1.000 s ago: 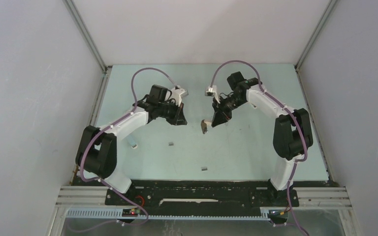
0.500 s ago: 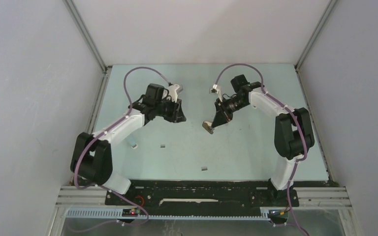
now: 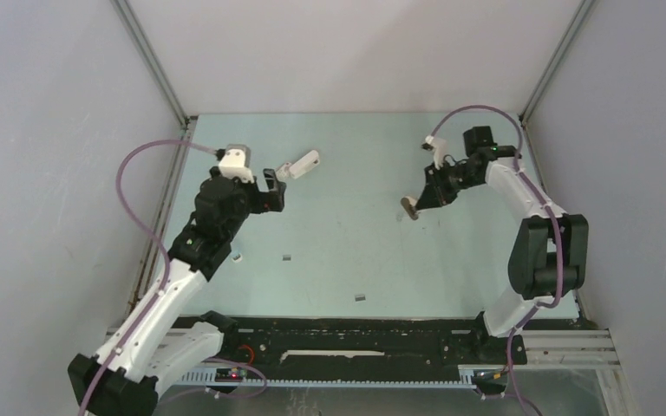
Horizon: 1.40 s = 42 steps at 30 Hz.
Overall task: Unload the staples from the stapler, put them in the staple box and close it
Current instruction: Place the stapler at the center of the board.
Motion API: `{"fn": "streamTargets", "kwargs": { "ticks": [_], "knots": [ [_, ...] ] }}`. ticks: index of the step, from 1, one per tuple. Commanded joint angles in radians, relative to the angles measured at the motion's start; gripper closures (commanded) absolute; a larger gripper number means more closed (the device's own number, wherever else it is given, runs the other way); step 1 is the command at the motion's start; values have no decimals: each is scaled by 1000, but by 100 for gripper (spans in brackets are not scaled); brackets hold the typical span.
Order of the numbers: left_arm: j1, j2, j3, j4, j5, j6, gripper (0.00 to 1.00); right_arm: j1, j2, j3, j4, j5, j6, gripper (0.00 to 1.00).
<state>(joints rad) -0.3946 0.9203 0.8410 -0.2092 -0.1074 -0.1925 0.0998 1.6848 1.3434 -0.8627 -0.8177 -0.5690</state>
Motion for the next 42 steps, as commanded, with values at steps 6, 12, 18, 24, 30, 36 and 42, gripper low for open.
{"fn": "streamTargets", "kwargs": {
  "ticks": [6,12,18,24,30,36,42],
  "knots": [
    [75,-139,-154,108,-108,-126,0,-242,-114,-88,57,241,77,100],
    [87,-101,-151,119,-83,-136,0,-327,-119,-104,87,355,113,100],
    [99,-86,-156,127,-69,-141,0,-389,-104,-104,124,442,124,100],
    [116,-85,-183,155,-42,-165,0,-382,-45,-91,160,569,120,100],
    [121,-68,-183,163,-16,-181,0,-349,58,-30,191,644,164,100],
    [123,-78,-196,163,-9,-196,0,-278,147,40,209,714,187,97],
    [136,-94,-217,203,48,-246,0,-259,248,133,147,740,189,84]
  ]
}}
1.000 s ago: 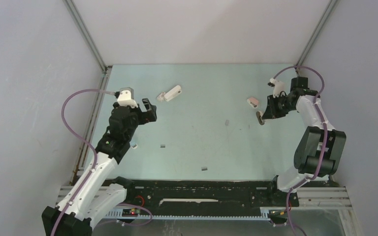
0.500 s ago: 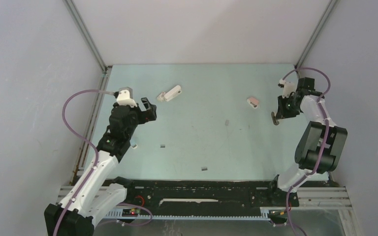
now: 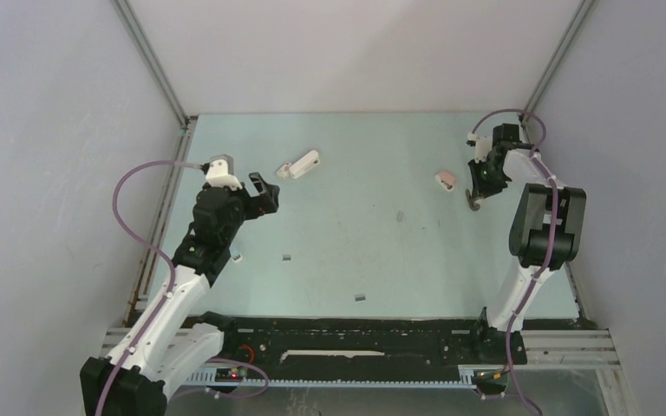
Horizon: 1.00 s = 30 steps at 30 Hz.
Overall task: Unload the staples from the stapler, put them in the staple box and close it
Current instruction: Place the stapler at the center of the board.
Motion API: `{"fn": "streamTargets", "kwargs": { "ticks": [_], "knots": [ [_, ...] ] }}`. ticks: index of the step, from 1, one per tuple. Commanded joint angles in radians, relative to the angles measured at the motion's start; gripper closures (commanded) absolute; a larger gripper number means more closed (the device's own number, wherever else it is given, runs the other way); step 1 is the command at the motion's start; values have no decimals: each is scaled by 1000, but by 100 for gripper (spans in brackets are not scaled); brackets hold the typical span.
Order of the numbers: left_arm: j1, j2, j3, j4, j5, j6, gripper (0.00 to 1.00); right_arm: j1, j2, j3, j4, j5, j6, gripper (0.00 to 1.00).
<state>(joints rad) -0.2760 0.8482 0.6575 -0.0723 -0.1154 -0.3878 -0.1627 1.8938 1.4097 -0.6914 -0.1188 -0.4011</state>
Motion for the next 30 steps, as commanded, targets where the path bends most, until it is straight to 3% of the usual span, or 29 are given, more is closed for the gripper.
{"fn": "streamTargets", "kwargs": {
  "ticks": [1,15,26,30],
  "knots": [
    [21,-22,-35,67,69,-63,0,3,45,75,-29,42,21,80],
    [118,109,14,178,356,-137,0,-5,-1,72,-45,9,17,29],
    [166,388,267,-47,426,-2,0,-47,-164,75,-123,-203,-44,27],
    [166,525,423,-168,463,123,11,-48,-204,70,-161,-338,-57,26]
  ]
}}
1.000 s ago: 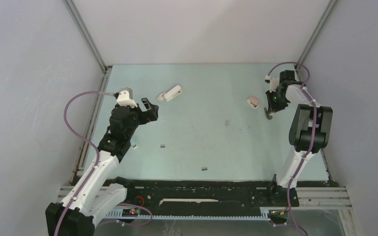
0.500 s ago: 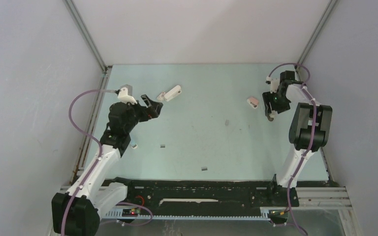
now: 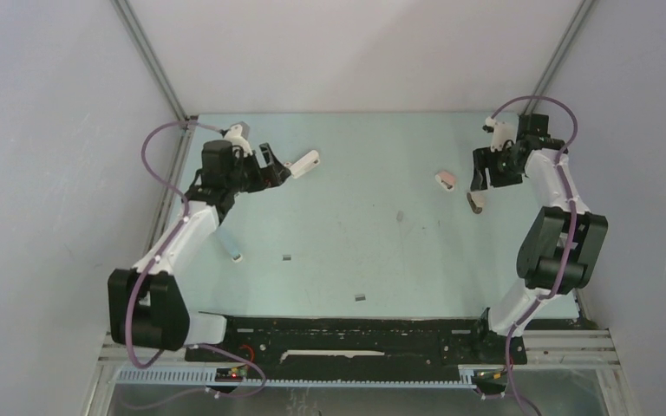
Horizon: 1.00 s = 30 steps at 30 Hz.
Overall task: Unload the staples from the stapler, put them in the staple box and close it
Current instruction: Place the stapler at the center of the board, then move the stapler to the center of the board.
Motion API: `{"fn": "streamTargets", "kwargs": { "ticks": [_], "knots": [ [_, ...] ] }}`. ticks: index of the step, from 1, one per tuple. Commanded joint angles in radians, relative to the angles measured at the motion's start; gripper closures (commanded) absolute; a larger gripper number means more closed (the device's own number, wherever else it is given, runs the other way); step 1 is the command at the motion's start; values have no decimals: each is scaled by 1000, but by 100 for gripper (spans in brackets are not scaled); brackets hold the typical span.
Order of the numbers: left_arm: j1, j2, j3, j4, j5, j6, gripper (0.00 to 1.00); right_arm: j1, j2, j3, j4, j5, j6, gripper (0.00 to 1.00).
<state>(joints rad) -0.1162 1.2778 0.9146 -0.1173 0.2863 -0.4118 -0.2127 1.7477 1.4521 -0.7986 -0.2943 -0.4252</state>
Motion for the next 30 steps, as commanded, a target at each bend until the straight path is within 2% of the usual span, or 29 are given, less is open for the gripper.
{"fn": "streamTargets", "kwargs": {
  "ticks": [1,8,14,18,22,30],
  "knots": [
    [6,128,202,-152,64,177,12,2,-64,27,-62,-199,-35,26],
    [-7,328,440,-301,17,341,14,14,-111,-5,-86,-388,-45,26],
    [-83,517,662,-436,-128,498,15,24,-115,-43,-79,-443,-37,26],
    [-124,607,764,-469,-155,585,17,28,-104,-45,-75,-446,-32,26],
    [-132,687,860,-492,-146,623,21,27,-95,-46,-74,-450,-30,26],
    [-134,901,1097,-599,-124,668,40,21,-78,-48,-66,-461,-25,26]
  ]
}}
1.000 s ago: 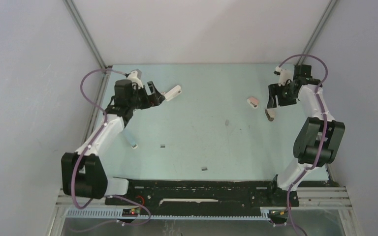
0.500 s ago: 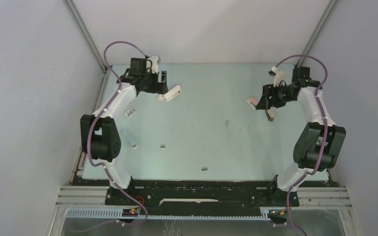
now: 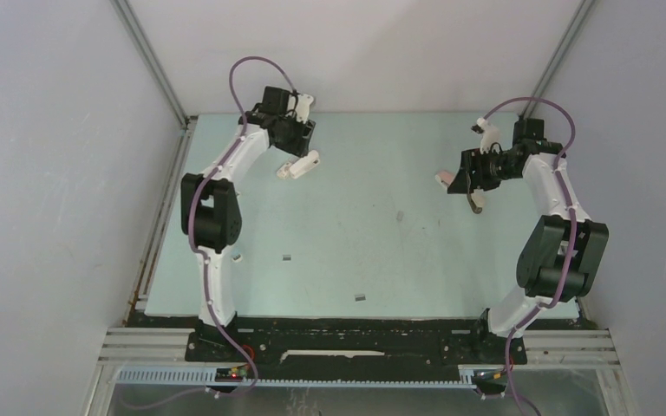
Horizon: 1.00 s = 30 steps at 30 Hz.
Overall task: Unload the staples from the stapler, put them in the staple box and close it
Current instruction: Move the stapler to the center of the board.
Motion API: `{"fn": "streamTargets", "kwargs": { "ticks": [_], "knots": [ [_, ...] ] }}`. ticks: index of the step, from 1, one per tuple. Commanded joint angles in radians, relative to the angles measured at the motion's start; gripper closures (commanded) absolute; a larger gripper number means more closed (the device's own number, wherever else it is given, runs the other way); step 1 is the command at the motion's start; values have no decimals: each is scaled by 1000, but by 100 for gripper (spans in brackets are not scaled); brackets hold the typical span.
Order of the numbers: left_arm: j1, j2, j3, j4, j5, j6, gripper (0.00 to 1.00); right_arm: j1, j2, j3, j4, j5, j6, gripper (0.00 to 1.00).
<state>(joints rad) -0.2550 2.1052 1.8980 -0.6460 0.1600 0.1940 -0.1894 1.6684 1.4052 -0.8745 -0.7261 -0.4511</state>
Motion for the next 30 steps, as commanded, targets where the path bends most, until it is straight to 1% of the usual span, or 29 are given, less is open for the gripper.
{"fn": "streamTargets", "kwargs": {
  "ticks": [1,4,11,21,23,25,30],
  "knots": [
    [5,102,132,-79,-3,68,43,-2,3,0,9,-30,2,26],
    [6,147,174,-105,-25,95,44,-5,6,-1,10,-32,3,26],
    [5,203,221,-139,-42,133,43,-8,17,-1,9,-27,3,26],
    [5,229,188,-166,-60,177,43,-10,14,2,11,-29,3,26],
    [5,236,187,-170,-71,178,45,-13,10,2,10,-29,3,26],
    [5,240,191,-170,-75,179,50,-16,7,2,8,-29,3,26],
    [5,245,194,-168,-72,190,51,-22,2,1,9,-30,3,26]
  ]
}}
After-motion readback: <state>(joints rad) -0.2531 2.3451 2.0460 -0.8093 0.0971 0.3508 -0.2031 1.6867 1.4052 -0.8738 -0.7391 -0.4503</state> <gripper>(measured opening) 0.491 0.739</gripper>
